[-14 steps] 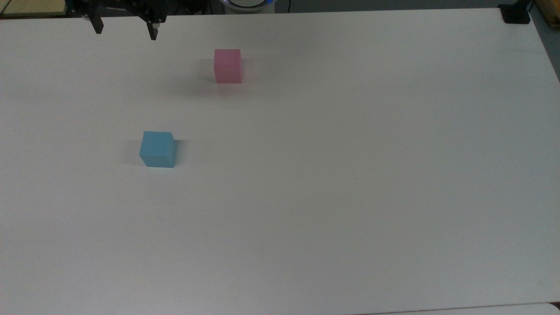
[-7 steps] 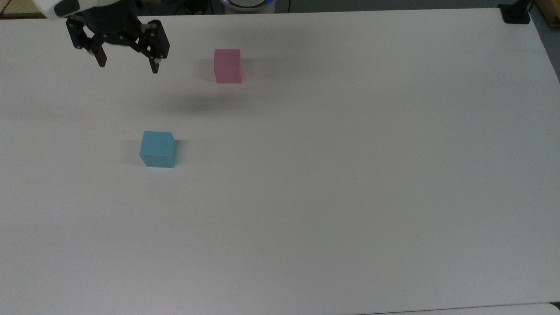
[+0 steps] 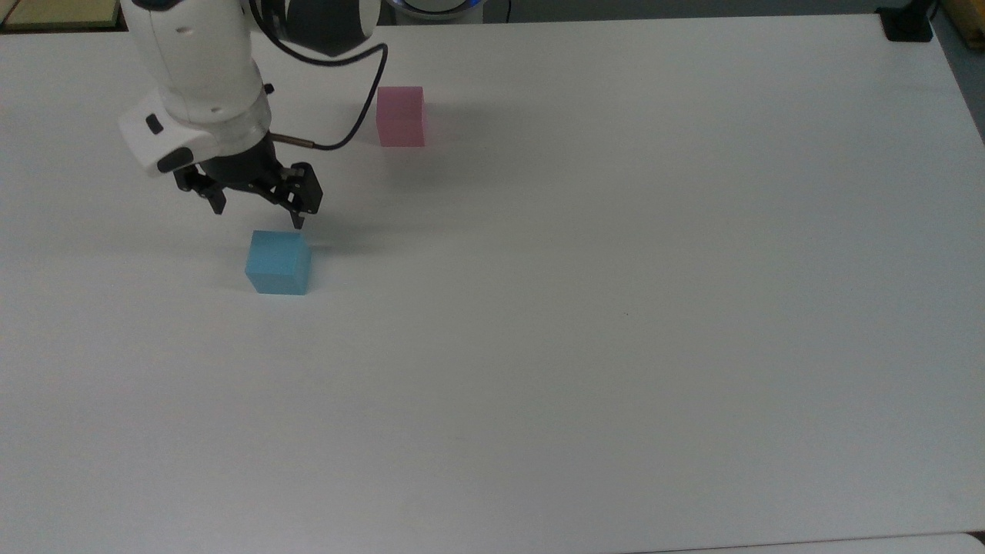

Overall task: Put blue cube on pink cube
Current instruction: 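Move the open gripper over the light-blue cube and lower it, then close the gripper on the light-blue cube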

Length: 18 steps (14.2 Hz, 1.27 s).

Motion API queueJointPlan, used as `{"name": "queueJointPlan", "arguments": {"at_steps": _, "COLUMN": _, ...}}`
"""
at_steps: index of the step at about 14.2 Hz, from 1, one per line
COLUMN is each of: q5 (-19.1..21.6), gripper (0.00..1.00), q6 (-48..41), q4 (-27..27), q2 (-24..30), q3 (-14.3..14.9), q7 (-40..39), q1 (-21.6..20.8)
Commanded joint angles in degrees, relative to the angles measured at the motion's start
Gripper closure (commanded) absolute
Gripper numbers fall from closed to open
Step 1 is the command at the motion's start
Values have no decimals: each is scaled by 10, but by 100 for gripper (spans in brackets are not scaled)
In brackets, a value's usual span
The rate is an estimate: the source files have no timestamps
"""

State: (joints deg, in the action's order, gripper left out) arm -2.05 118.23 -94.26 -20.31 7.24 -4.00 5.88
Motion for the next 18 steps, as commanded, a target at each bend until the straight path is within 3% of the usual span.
{"name": "queueJointPlan", "arguments": {"at_steps": 1, "q5": 9, "gripper": 0, "q6": 39, "q4": -10, "q2": -28, "q3": -9, "q7": 9, "q1": 2}}
{"name": "queueJointPlan", "arguments": {"at_steps": 11, "q5": 6, "gripper": 0, "q6": 62, "q4": -8, "q2": -68, "q3": -12, "q7": -4, "q1": 18}}
{"name": "queueJointPlan", "arguments": {"at_steps": 16, "q5": 5, "gripper": 0, "q6": 83, "q4": -9, "q2": -79, "q3": -29, "q7": -4, "q1": 21}}
{"name": "queueJointPlan", "arguments": {"at_steps": 17, "q5": 5, "gripper": 19, "q6": 83, "q4": -9, "q2": -79, "q3": -30, "q7": -5, "q1": 22}}
{"name": "queueJointPlan", "arguments": {"at_steps": 18, "q5": 5, "gripper": 49, "q6": 83, "q4": -9, "q2": -79, "q3": -30, "q7": -5, "q1": 23}}
